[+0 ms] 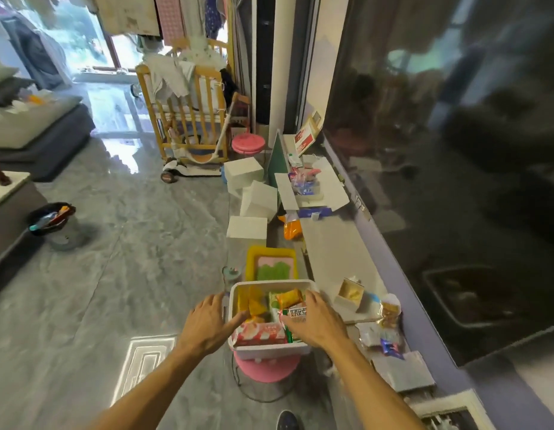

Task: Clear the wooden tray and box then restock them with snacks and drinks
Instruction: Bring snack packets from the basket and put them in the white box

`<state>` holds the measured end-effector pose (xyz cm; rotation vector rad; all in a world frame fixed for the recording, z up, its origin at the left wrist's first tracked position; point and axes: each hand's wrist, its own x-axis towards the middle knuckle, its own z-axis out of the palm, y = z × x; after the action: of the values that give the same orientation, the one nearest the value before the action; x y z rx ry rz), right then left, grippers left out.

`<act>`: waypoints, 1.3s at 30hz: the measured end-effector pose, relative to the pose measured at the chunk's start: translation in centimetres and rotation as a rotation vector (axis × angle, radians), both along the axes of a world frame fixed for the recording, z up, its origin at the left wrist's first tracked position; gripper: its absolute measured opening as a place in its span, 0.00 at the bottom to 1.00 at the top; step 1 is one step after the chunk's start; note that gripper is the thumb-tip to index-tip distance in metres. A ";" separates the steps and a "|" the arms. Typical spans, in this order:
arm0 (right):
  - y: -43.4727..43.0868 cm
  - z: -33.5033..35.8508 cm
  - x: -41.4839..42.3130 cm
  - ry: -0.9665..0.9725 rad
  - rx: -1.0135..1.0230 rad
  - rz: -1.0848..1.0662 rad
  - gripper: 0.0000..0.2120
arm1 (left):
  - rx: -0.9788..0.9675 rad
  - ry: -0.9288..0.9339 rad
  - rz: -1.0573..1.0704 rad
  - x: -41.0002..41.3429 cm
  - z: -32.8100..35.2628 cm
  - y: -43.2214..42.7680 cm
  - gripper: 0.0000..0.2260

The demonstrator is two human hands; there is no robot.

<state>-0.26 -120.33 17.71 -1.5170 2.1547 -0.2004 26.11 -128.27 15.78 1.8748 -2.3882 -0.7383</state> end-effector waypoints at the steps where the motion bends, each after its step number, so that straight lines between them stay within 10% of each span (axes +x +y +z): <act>1: -1.8 -1.5 -0.6 -0.002 0.022 0.036 0.51 | 0.022 -0.013 0.038 -0.8 -1.2 -1.0 0.54; 15: -20.0 -27.4 3.9 0.010 0.192 0.012 0.39 | 0.297 -0.013 0.190 -6.0 -23.1 -15.7 0.39; 22: -23.2 -36.0 7.5 0.061 0.224 -0.069 0.27 | 0.378 0.079 0.261 -6.7 -31.5 -17.9 0.14; 25: -23.4 -35.5 7.8 0.086 0.225 -0.086 0.11 | 0.400 0.116 0.310 -6.7 -32.3 -18.0 0.12; 39: -22.0 -17.3 1.1 0.045 -0.026 -0.326 0.14 | 0.127 0.086 0.018 -8.8 -13.7 -21.6 0.11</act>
<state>0.79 -142.28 0.38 -1.1842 2.4351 -0.3079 17.30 -149.91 2.11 1.8641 -2.3206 -0.9702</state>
